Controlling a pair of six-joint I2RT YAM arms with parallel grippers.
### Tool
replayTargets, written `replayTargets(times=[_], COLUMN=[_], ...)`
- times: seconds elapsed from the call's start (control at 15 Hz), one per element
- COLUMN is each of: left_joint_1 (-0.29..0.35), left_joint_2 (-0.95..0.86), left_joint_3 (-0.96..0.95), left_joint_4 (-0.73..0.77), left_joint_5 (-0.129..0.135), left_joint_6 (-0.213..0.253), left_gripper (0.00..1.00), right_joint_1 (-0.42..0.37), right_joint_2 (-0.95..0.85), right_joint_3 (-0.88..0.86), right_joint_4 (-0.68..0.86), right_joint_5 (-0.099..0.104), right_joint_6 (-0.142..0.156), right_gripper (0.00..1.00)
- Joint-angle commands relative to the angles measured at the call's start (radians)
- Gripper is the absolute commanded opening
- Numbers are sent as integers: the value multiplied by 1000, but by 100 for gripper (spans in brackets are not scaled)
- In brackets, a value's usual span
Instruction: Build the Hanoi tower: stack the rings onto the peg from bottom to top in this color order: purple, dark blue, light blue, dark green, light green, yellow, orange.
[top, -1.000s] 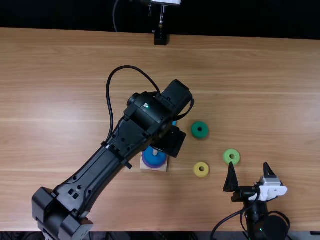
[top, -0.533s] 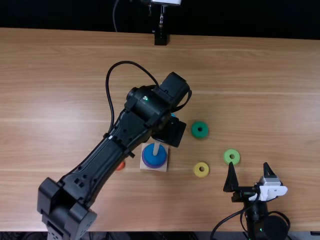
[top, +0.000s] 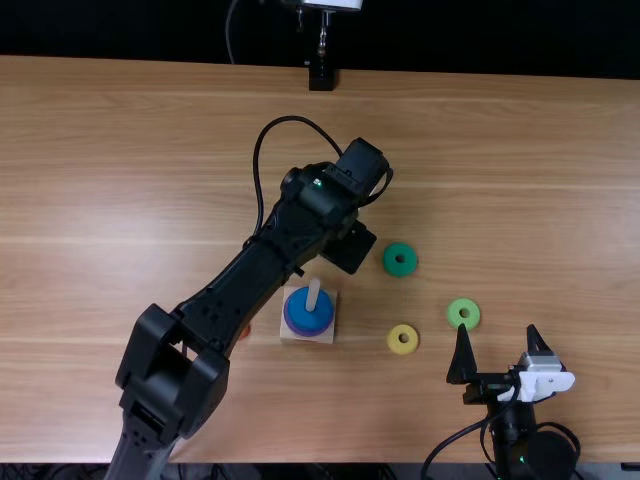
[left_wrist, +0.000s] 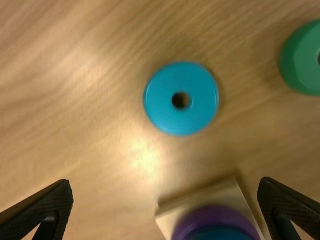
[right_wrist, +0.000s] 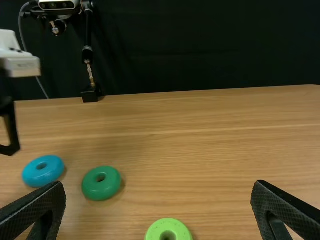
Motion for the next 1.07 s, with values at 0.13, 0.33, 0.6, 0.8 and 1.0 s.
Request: replayTargets(times=[0.13,0.33,0.6,0.8,1.0], left_joint_1=[4,6,27,33,38], left_joint_2=[91,138,186,209,252], left_joint_3=[36,61,102,125,131], left_joint_4=[100,120,118,118,114], left_joint_5=[-14,-12,-12,-12,-10], left_joint_6=[58,60,60,60,60], left_gripper=[100,100,100,100,100], right_joint_1=[-7,-7,-7,-7,-7], right_joint_2=[-2,-2,-2,-2,-2], right_joint_3=[-8,-10,-10,-10,-8], right_joint_4=[-19,-19,-19,-19,-19], right_joint_5=[-2,-2,-2,-2,-2], right_joint_6=[2,2,2,2,2], right_gripper=[100,100,100,100,100])
